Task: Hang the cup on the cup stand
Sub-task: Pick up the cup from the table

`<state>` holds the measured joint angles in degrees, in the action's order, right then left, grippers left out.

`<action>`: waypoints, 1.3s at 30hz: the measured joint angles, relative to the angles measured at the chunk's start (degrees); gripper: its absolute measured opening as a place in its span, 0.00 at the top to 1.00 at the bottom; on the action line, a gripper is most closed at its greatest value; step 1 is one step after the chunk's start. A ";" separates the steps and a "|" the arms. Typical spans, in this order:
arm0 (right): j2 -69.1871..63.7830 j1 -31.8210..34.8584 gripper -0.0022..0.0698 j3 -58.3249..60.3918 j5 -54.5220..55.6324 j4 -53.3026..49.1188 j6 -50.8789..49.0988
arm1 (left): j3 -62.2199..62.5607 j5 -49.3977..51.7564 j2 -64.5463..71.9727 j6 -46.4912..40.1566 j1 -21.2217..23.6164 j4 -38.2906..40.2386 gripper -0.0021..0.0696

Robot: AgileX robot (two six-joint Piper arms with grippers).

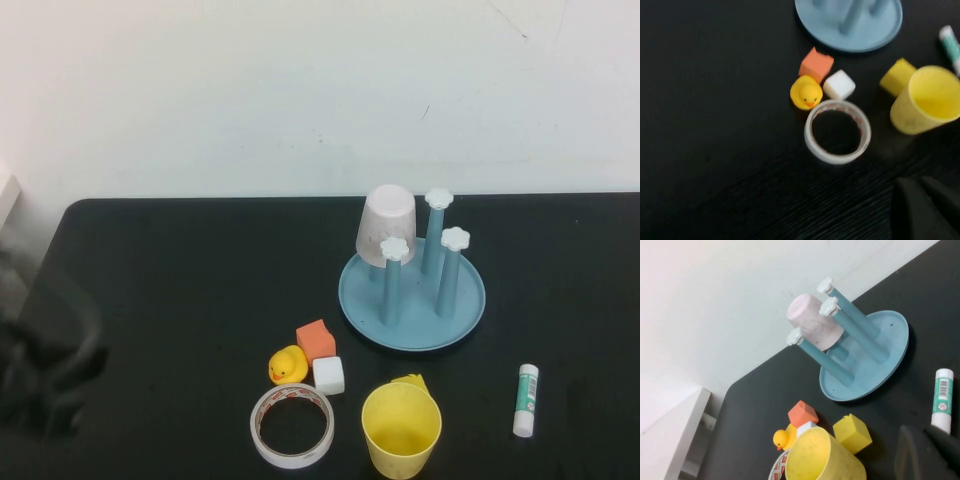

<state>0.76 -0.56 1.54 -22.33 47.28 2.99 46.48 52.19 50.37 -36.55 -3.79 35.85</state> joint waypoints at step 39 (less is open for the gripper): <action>0.00 0.00 0.97 0.00 -0.24 1.04 6.11 | 36.42 -6.48 67.57 24.83 -38.99 -20.17 0.30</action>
<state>0.76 -0.56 1.54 -22.57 48.32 9.10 82.91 45.71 117.94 -11.72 -42.78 15.68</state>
